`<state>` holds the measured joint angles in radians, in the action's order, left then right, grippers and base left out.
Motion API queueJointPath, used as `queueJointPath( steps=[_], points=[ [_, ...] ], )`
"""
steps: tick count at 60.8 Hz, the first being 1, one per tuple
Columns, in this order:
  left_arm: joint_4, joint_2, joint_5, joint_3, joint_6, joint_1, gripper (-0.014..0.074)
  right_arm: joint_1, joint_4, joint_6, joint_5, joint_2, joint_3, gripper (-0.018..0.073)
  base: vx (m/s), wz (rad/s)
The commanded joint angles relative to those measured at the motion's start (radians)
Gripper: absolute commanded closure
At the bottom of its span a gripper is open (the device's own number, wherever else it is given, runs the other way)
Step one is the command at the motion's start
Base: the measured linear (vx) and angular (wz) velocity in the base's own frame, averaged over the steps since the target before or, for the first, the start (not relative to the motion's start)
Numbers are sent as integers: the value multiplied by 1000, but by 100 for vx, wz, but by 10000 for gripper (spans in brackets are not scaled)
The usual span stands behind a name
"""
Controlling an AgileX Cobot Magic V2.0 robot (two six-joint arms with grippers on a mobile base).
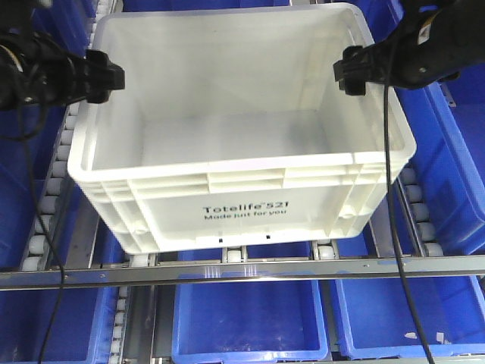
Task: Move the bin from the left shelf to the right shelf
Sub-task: 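Lower the tote onto the roller track and open both grippers, then raise both open grippers away from the tote rims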
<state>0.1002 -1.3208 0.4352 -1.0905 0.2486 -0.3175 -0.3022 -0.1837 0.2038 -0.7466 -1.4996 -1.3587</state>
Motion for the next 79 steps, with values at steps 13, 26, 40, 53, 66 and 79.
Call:
queueJointPath(
  steps=[13, 26, 40, 53, 66, 79],
  points=[
    [3, 198, 102, -34, -51, -6, 4, 5, -14, -61, 85, 204, 65, -93, 0, 0],
    [-100, 311, 231, -31, -192, -6, 4, 5, -20, -100, 166, 433, 322, -83, 0, 0],
    [-243, 502, 202, 152, -290, -6, 4, 5, -20, -119, 58, 679, 480, -64, 0, 0],
    [-240, 689, 291, 270, -290, -6, 4, 5, 6, -143, -88, 884, 539, -32, 0, 0],
    [-202, 832, 456, 300, -284, -5, 12, 5, 32, -159, -143, 1043, 606, -13, 0, 0],
    [-53, 882, 529, 301, -164, -5, 42, 5, 31, -158, -186, 1106, 626, -13, 0, 0]
  ],
)
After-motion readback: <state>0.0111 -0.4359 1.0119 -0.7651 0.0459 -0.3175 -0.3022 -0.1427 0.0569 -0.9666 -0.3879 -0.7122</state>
